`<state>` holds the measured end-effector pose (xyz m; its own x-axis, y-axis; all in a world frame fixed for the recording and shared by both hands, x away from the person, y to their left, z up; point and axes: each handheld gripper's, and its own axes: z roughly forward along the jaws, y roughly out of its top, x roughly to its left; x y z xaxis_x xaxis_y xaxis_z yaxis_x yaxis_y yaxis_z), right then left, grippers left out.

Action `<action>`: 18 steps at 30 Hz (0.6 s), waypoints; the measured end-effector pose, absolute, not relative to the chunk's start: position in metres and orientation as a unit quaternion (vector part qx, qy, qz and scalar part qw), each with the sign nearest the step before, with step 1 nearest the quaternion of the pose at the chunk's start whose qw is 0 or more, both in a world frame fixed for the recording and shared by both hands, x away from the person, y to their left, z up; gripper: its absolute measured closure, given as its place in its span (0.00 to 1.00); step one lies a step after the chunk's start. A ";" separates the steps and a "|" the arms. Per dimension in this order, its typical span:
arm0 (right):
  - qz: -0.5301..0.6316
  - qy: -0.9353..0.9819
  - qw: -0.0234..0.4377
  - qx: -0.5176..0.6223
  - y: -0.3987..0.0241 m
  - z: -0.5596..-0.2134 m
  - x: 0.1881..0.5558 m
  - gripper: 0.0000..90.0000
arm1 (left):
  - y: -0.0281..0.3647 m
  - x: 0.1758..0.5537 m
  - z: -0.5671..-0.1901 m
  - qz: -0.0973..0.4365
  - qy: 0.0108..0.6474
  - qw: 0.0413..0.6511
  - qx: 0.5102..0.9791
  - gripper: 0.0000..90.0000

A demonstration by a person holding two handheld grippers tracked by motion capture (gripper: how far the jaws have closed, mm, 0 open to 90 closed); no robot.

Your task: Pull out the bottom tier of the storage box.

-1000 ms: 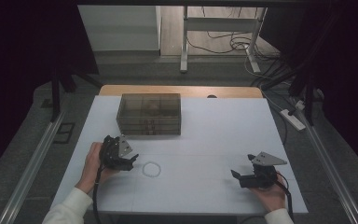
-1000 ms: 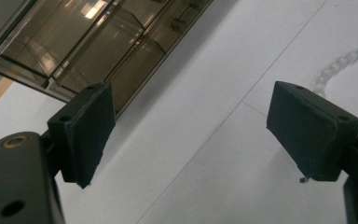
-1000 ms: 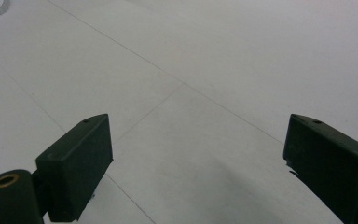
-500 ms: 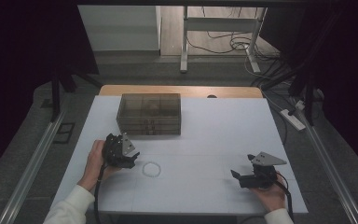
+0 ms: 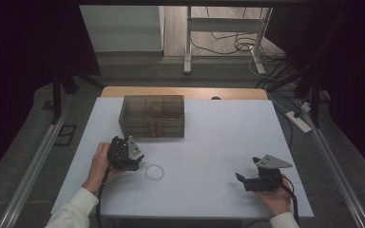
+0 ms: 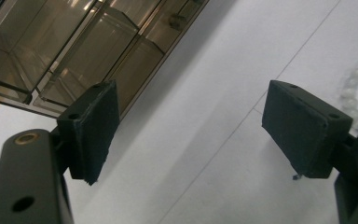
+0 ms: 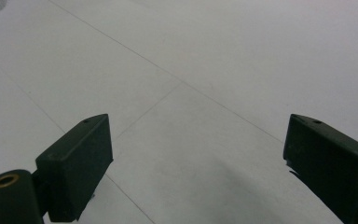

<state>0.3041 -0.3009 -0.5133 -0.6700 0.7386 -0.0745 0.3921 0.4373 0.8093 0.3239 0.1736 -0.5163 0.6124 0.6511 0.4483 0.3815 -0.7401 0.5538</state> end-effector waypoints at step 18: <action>0.401 0.821 0.217 0.345 -0.301 -0.513 0.304 0.09 | 0.161 0.331 -0.521 0.353 0.277 0.192 0.873 0.26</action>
<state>0.3042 -0.3005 -0.5135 -0.6687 0.7393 -0.0799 0.3920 0.4418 0.8069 0.3310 0.1614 -0.5208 0.5965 0.6196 0.5103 0.3488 -0.7727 0.5304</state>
